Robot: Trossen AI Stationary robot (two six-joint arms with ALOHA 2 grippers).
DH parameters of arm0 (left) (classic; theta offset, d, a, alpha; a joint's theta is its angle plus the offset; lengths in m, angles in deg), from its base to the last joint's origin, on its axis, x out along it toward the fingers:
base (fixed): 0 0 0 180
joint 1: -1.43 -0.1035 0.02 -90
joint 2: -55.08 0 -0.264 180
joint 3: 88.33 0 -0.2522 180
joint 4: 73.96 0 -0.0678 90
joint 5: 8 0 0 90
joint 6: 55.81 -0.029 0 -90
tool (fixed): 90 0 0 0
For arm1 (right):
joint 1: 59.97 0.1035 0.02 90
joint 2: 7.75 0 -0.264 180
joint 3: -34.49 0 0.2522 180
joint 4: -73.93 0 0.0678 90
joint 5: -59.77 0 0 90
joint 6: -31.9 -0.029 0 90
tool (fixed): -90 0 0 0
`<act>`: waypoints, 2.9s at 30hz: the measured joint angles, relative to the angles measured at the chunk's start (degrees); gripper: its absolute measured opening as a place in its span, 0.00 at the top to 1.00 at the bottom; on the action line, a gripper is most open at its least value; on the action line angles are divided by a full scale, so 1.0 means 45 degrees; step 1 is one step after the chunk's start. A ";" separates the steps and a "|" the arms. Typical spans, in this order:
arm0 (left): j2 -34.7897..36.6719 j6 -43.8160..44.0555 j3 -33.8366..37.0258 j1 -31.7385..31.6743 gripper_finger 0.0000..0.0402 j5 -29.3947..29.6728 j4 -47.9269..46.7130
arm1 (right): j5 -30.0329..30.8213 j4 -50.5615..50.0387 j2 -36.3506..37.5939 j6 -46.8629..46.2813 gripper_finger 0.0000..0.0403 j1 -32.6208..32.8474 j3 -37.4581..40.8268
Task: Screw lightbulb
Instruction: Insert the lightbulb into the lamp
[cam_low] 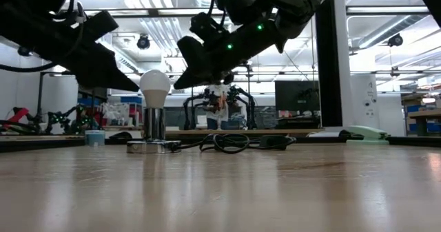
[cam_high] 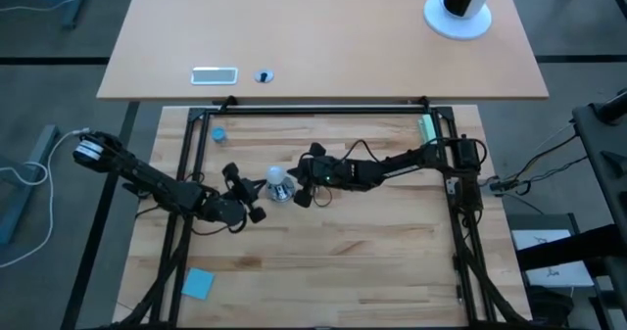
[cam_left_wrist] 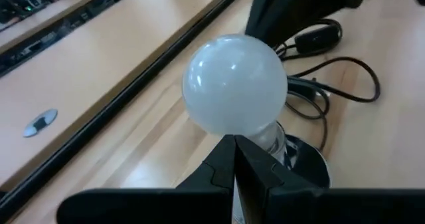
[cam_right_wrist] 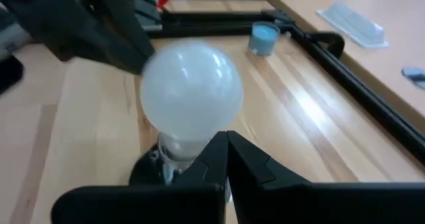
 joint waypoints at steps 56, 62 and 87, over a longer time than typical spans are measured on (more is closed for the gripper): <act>0.0244 0.0897 0.0024 -0.0188 1.00 -0.0066 -0.0660 | -0.0641 -0.0896 -0.0165 0.0394 1.00 0.0463 -0.0461; 0.0253 0.2478 0.0044 -0.0149 1.00 -0.0750 -0.1871 | 0.0373 -0.2059 -0.0138 0.0523 0.99 0.0426 -0.0793; 0.0258 0.0851 0.0107 -0.0217 1.00 0.0395 -0.0038 | -0.1206 -0.1164 -0.0240 0.0179 0.99 0.0333 -0.0806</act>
